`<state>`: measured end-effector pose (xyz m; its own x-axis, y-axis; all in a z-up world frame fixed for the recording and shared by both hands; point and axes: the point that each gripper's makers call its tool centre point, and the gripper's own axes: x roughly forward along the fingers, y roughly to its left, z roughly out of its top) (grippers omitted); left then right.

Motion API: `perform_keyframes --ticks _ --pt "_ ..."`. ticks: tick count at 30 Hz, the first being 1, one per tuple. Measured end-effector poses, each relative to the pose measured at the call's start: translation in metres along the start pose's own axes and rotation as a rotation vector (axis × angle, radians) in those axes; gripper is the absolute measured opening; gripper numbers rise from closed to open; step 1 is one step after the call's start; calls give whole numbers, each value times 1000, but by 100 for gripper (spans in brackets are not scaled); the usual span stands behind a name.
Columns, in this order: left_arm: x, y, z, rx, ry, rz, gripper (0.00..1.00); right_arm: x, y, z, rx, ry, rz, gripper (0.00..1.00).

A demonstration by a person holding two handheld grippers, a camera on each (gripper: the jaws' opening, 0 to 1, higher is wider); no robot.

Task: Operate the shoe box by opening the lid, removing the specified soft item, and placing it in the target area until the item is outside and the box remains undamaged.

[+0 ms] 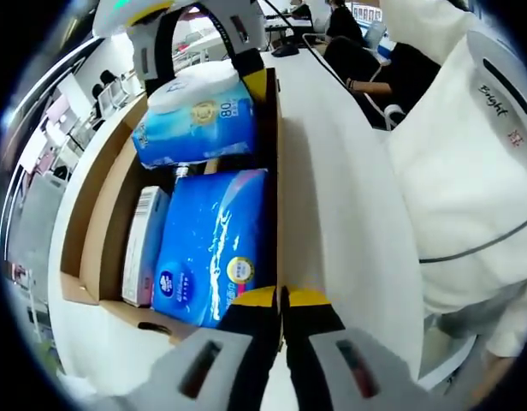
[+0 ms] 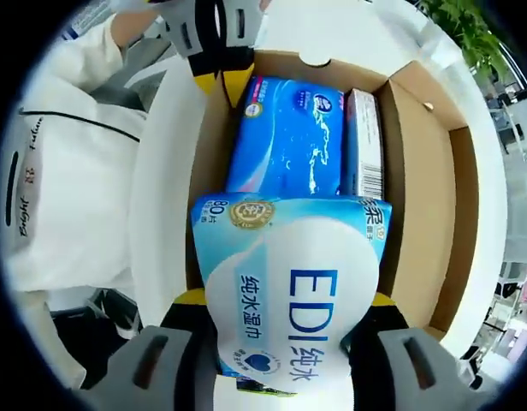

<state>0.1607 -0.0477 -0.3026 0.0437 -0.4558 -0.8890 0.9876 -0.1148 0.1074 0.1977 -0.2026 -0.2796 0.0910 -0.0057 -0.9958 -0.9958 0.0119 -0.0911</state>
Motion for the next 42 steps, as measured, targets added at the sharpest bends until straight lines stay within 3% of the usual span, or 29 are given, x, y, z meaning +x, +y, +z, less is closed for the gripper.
perform_keyframes --ticks 15,27,42 --pt "1 0 0 0 -3 3 1 -17 6 -2 -86 -11 16 60" --pt "1 0 0 -1 -3 1 1 -37 1 -10 -79 3 -5 58" --pt "0 0 0 -2 -5 1 1 -43 -1 -18 -110 7 -25 58"
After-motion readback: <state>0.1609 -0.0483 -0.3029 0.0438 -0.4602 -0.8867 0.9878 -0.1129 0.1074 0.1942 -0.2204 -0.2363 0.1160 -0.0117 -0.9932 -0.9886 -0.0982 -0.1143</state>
